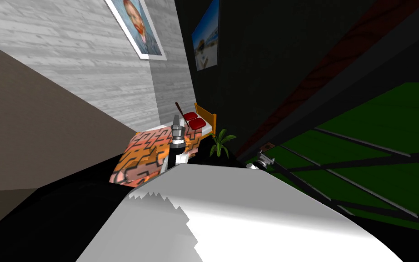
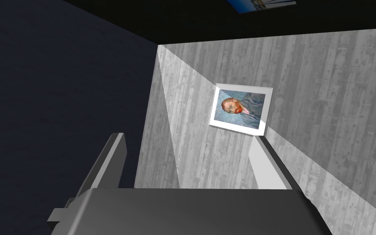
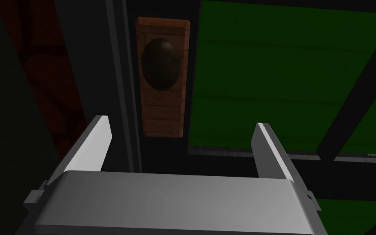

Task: Pull the door open

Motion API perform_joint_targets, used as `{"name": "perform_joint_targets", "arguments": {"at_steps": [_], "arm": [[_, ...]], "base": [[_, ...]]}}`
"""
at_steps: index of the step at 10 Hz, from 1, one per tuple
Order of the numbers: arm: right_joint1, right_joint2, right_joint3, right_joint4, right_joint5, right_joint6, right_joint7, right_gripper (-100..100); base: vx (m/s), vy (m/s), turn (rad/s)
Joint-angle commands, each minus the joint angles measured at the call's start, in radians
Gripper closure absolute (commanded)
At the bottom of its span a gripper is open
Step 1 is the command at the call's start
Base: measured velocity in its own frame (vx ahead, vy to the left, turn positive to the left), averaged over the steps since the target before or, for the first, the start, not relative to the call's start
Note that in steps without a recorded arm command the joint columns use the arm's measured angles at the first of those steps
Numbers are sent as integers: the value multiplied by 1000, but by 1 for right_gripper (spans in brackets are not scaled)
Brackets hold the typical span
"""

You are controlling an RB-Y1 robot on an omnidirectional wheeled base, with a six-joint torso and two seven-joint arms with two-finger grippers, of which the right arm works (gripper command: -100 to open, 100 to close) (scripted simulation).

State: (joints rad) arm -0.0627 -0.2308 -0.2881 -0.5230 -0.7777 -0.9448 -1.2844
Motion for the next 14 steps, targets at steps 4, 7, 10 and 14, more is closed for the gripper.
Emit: {"name": "perform_joint_targets", "arguments": {"at_steps": [4,7,10,14], "arm": [[-2,-3,1,-3,0,1,-2,-100],[4,6,5,1,2,-1,-4,-100],[4,6,5,1,2,-1,-4,100],[5,7,8,1,3,-2,-6,100]], "base": [[139,-155,24],[104,-91,3],[-12,11,10],[-26,21,2]]}}
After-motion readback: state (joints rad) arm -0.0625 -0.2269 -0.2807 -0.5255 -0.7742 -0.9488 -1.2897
